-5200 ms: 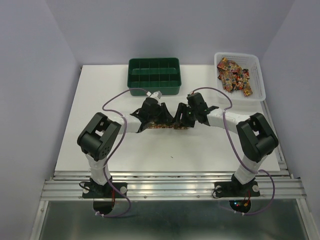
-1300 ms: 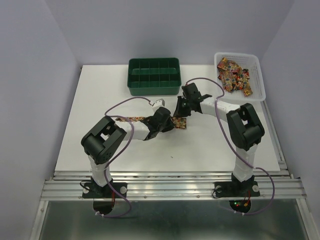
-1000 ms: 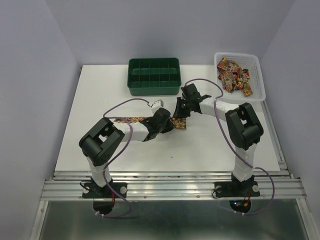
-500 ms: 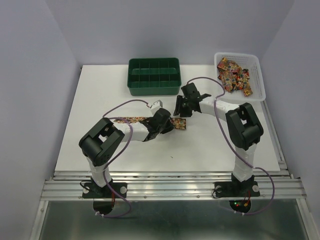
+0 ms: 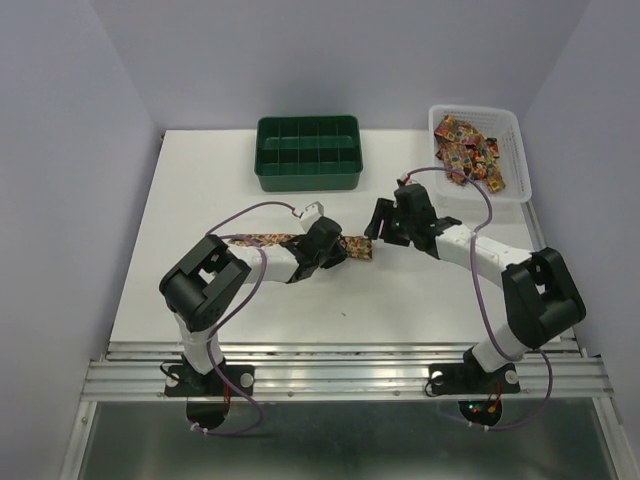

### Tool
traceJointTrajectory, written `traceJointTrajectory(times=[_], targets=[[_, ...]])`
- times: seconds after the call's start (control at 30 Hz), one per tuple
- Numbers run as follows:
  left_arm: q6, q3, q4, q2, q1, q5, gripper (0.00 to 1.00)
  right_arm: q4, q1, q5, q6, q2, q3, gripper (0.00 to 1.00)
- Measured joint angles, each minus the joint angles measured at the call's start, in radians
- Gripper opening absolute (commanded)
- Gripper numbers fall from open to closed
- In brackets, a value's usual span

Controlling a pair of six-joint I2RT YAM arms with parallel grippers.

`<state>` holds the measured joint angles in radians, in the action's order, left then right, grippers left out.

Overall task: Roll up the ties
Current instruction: Roll the tie

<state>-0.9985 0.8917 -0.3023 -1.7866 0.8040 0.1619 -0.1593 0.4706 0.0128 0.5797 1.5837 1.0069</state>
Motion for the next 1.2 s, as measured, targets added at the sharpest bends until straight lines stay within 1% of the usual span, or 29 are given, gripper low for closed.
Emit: traceJointTrajectory(times=[0.1, 0.2, 0.3, 0.53, 0.87, 1.0, 1.2], targets=[[-0.006, 0.0, 0.0, 0.0, 0.0, 0.0, 0.0, 0.074, 0.0, -0.023, 0.0, -0.028, -0.117, 0.66], [-0.009, 0.0, 0.0, 0.0, 0.0, 0.0, 0.0, 0.137, 0.0, -0.047, 0.0, -0.027, -0.188, 0.66], [-0.011, 0.0, 0.001, 0.0, 0.0, 0.0, 0.0, 0.196, 0.0, -0.066, 0.001, -0.024, -0.224, 0.65], [-0.014, 0.0, 0.001, 0.0, 0.0, 0.0, 0.0, 0.368, 0.0, -0.125, 0.019, 0.039, -0.248, 0.65], [-0.022, 0.0, 0.001, 0.0, 0.0, 0.0, 0.0, 0.442, 0.0, -0.159, 0.038, 0.084, -0.274, 0.61], [-0.027, 0.0, 0.001, 0.0, 0.0, 0.0, 0.0, 0.492, 0.0, -0.187, 0.048, 0.101, -0.285, 0.59], [-0.032, -0.002, 0.001, 0.0, 0.0, 0.0, 0.0, 0.549, 0.0, -0.213, 0.068, 0.134, -0.285, 0.5]])
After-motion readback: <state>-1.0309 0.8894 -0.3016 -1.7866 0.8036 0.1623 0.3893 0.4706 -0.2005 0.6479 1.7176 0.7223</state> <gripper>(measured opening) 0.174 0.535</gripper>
